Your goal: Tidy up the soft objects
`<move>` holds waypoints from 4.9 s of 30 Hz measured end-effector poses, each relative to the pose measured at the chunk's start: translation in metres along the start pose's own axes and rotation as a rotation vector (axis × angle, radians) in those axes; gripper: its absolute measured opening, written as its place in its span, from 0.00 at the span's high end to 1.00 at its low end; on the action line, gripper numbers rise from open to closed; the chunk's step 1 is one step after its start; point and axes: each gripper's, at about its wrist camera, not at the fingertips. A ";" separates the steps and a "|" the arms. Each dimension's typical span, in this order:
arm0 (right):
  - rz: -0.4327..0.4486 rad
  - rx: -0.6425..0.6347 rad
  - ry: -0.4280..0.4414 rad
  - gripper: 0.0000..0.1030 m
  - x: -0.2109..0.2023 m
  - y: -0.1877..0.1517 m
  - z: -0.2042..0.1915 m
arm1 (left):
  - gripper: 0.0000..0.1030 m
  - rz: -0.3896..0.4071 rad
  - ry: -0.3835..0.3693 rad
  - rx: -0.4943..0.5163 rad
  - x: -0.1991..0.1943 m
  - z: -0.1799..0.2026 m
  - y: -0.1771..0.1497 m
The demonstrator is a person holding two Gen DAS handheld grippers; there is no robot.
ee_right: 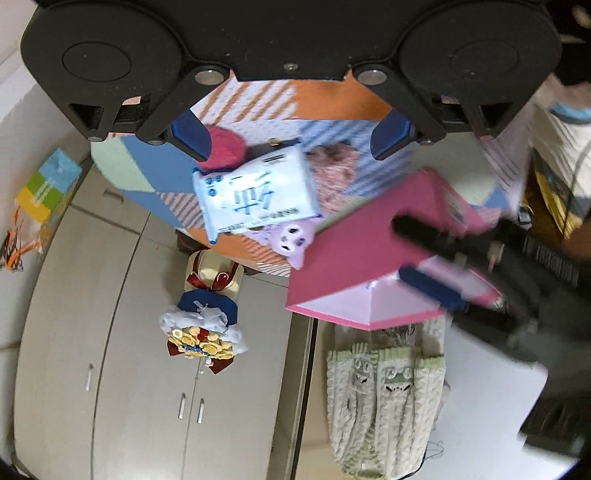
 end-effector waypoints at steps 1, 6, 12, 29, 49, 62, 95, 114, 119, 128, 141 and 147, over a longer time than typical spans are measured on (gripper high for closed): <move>0.009 -0.006 -0.011 0.08 0.008 -0.003 0.005 | 0.42 0.002 0.023 -0.011 0.009 -0.001 0.004; 0.050 0.107 0.017 0.08 0.041 -0.015 0.039 | 0.42 -0.035 0.030 -0.101 0.049 -0.008 0.001; 0.063 0.091 0.003 0.12 0.074 -0.014 0.057 | 0.42 -0.062 0.048 -0.164 0.082 -0.007 -0.010; 0.018 -0.061 0.309 0.17 0.124 0.002 0.099 | 0.43 -0.065 -0.027 -0.560 0.117 -0.025 -0.044; 0.005 0.001 0.178 0.37 0.081 0.003 0.067 | 0.76 0.045 0.004 -0.559 0.093 -0.014 -0.045; -0.100 0.259 0.046 0.43 0.033 -0.007 0.044 | 0.72 -0.057 -0.126 -0.444 0.072 -0.003 -0.036; -0.132 0.554 0.089 0.65 0.032 -0.073 0.061 | 0.59 -0.038 -0.061 -0.162 0.094 0.026 -0.040; -0.105 0.531 0.059 0.65 0.025 -0.080 0.056 | 0.57 -0.064 -0.044 -0.105 0.075 0.014 -0.039; -0.107 0.506 0.042 0.65 0.023 -0.078 0.055 | 0.53 -0.080 0.102 -0.076 0.085 0.018 -0.046; -0.112 0.487 0.048 0.67 0.021 -0.074 0.054 | 0.68 -0.164 0.141 -0.148 0.113 0.013 -0.055; -0.113 0.393 0.070 0.76 -0.004 -0.032 0.040 | 0.88 -0.159 0.044 -0.172 0.074 0.017 -0.042; -0.119 0.349 0.068 0.76 -0.025 -0.015 0.026 | 0.88 -0.159 0.028 -0.149 0.044 0.013 -0.038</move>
Point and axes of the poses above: each gripper's, at about its wrist camera, not at the fingertips, and x roughly the way its jaws point, z to its right, y to its top, and after that the axes turned 5 degrees about -x, right-handed
